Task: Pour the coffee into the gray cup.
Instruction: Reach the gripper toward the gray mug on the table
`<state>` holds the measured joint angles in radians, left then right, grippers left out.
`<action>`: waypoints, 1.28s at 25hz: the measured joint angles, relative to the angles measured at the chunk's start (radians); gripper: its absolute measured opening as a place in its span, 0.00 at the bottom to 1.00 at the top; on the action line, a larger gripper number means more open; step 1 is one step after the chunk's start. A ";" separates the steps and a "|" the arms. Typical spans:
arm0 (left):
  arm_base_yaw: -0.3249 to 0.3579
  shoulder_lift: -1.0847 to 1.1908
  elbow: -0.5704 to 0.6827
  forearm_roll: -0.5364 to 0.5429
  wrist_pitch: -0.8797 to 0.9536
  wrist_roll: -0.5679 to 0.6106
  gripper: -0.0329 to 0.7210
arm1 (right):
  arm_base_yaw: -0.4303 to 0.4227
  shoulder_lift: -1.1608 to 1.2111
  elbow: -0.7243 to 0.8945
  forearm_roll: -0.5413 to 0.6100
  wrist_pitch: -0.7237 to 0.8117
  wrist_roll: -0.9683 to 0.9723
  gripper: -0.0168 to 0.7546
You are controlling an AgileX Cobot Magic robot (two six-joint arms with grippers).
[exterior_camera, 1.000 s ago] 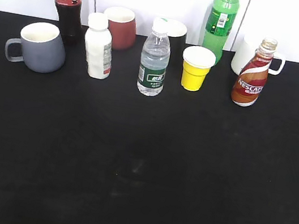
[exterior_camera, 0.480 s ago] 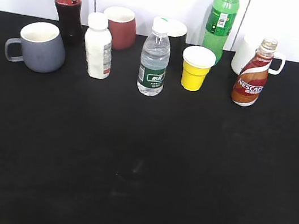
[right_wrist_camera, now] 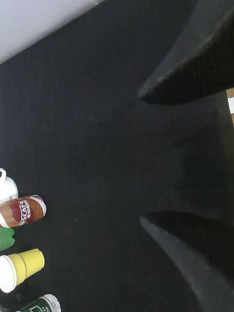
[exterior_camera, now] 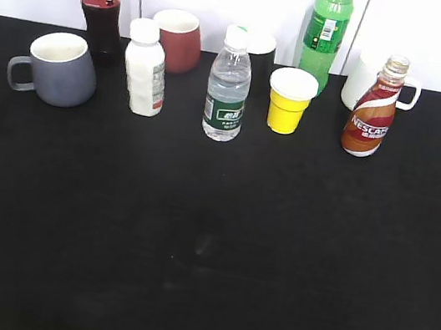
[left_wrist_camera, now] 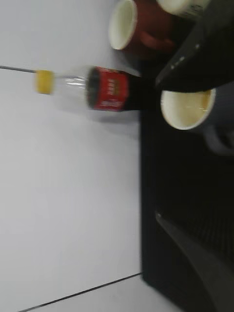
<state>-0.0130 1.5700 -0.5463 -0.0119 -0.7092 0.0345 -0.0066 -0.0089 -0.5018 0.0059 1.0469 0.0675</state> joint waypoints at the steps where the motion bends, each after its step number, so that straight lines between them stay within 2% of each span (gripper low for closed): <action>1: 0.000 0.054 0.000 0.006 -0.028 0.000 0.77 | 0.000 0.000 0.000 0.000 0.000 0.000 0.69; 7: 0.000 0.277 0.000 0.017 -0.232 0.000 0.76 | 0.000 0.000 0.000 -0.006 0.000 0.000 0.69; 14: 0.000 0.419 -0.006 -0.024 -0.412 0.000 0.75 | 0.000 0.000 0.000 -0.006 0.000 0.000 0.69; 32: 0.011 0.560 -0.174 -0.047 -0.374 0.000 0.75 | 0.000 0.000 0.000 -0.006 0.000 0.000 0.69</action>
<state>-0.0016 2.1303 -0.7200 -0.0593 -1.0834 0.0345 -0.0066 -0.0089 -0.5018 0.0000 1.0469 0.0675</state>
